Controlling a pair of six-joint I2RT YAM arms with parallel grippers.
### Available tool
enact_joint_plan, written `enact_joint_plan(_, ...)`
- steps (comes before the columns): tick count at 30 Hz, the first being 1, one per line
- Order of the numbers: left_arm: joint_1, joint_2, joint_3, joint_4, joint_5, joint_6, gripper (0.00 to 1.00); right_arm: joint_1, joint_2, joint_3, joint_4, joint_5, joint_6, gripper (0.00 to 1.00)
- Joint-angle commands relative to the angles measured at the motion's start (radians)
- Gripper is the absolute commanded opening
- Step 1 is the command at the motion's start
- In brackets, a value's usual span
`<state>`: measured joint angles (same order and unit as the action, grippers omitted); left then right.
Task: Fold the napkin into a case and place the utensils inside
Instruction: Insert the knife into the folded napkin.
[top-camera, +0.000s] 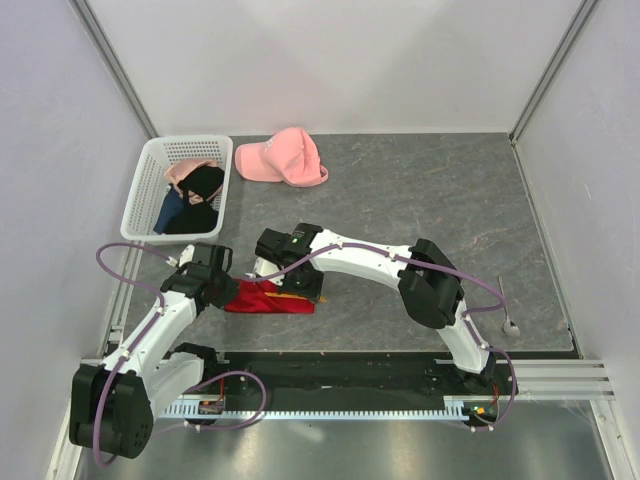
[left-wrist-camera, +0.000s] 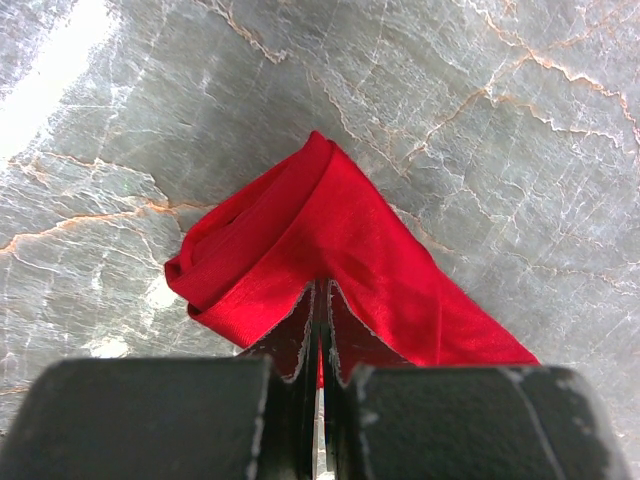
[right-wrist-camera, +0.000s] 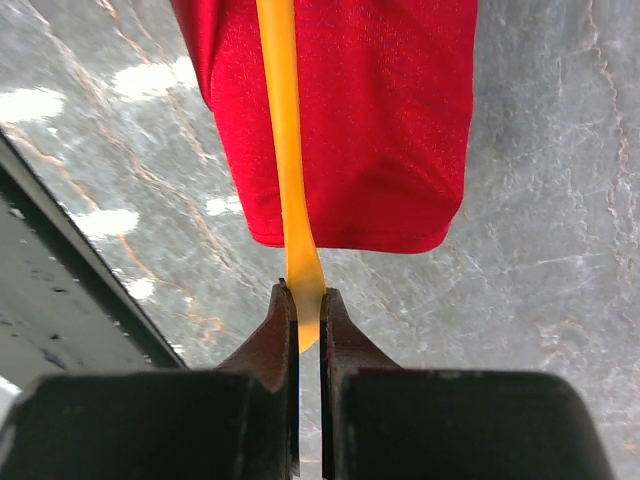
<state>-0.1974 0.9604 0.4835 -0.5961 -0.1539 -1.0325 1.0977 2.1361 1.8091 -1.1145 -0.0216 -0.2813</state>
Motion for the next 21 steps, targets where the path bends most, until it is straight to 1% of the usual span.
enact_joint_plan(1,0.006,-0.011,0.010,0.013,-0.006,-0.012,0.02,0.014,-0.010,0.064,0.012,-0.049,0.045,0.00)
enact_joint_plan(11,0.006,-0.031,0.027,-0.002,0.007,-0.011,0.02,0.014,0.038,0.093,0.016,-0.052,0.048,0.00)
enact_joint_plan(17,0.007,-0.106,0.096,-0.079,-0.061,-0.011,0.02,0.014,0.051,0.085,0.036,-0.046,0.042,0.00)
enact_joint_plan(21,0.007,-0.094,0.112,-0.103,-0.137,-0.011,0.02,0.014,0.064,0.085,0.041,-0.038,0.036,0.00)
